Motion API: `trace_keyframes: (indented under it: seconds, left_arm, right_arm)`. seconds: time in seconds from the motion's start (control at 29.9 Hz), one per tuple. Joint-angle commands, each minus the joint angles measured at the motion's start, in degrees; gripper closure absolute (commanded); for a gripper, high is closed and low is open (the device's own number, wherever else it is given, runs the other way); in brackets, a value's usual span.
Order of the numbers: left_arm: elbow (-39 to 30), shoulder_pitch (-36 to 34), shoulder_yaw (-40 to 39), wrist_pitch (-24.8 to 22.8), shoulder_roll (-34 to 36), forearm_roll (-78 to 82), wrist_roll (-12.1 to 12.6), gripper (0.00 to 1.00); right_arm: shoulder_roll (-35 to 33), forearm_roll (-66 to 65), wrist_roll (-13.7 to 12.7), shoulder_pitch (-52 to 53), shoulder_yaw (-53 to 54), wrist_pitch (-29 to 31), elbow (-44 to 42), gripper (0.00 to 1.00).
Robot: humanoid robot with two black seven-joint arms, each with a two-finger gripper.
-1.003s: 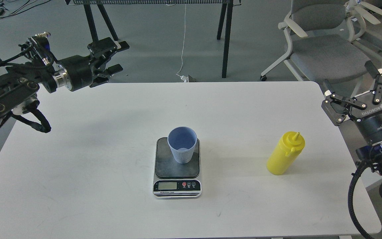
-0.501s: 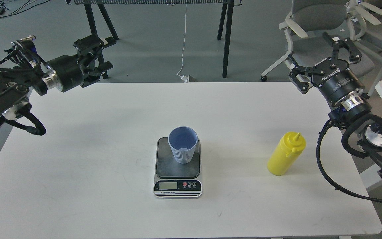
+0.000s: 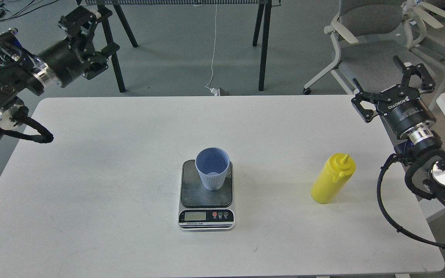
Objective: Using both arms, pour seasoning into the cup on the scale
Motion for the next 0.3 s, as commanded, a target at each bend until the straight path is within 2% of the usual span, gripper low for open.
trace_keyframes:
  seconds: [0.0, 0.27]
  left_arm:
    - [0.0, 0.0, -0.1, 0.0, 0.2, -0.2, 0.0, 0.01]
    - [0.0, 0.0, -0.1, 0.0, 0.2, -0.2, 0.0, 0.01]
  right_arm:
    - [0.0, -0.3, 0.3, -0.9, -0.5, 0.0, 0.1, 0.04]
    - [0.0, -1.2, 0.3, -0.9, -0.8, 0.0, 0.1, 0.04]
